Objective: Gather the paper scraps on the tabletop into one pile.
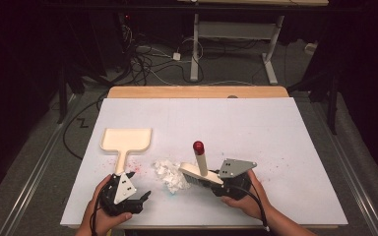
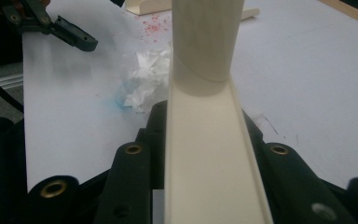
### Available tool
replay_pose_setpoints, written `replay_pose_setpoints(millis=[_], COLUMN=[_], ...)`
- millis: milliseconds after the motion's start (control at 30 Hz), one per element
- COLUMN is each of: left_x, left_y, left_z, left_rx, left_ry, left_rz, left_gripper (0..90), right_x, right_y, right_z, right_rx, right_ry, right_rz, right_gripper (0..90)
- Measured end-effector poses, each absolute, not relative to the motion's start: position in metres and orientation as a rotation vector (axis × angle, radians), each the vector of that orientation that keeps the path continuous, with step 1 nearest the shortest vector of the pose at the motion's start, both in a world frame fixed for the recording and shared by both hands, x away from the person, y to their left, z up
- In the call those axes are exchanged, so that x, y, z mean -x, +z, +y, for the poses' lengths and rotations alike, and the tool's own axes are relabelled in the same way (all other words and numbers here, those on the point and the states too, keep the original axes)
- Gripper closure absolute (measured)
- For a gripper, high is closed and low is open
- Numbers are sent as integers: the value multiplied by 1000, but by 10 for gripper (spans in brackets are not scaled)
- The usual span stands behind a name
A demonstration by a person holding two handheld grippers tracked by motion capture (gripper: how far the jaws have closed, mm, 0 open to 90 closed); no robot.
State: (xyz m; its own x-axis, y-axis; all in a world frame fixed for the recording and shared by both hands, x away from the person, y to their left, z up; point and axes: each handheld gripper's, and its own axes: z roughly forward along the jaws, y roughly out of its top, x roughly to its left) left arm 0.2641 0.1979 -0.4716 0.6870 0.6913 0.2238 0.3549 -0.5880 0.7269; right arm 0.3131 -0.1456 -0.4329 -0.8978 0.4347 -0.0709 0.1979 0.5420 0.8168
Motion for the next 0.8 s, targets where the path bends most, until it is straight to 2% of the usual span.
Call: replay_pose_setpoints(millis=[267, 400, 600, 800], left_x=[-263, -264, -265, -264], left_y=[-471, -470, -471, -471], left_z=[199, 197, 196, 198], left_rx=[-2228, -2235, -2241, -2236], left_ry=[662, 662, 657, 653], left_rz=[799, 791, 789, 791], left_gripper=[201, 201, 201, 202], right_x=[-299, -304, -326, -331], right_y=[-403, -403, -437, -451], right_z=[-173, -175, -149, -127], right_rx=[-527, -618, -750, -774], right_ry=[1287, 1280, 1104, 1090], right_rz=[2361, 2299, 2212, 2216], right_gripper=[685, 685, 685, 686])
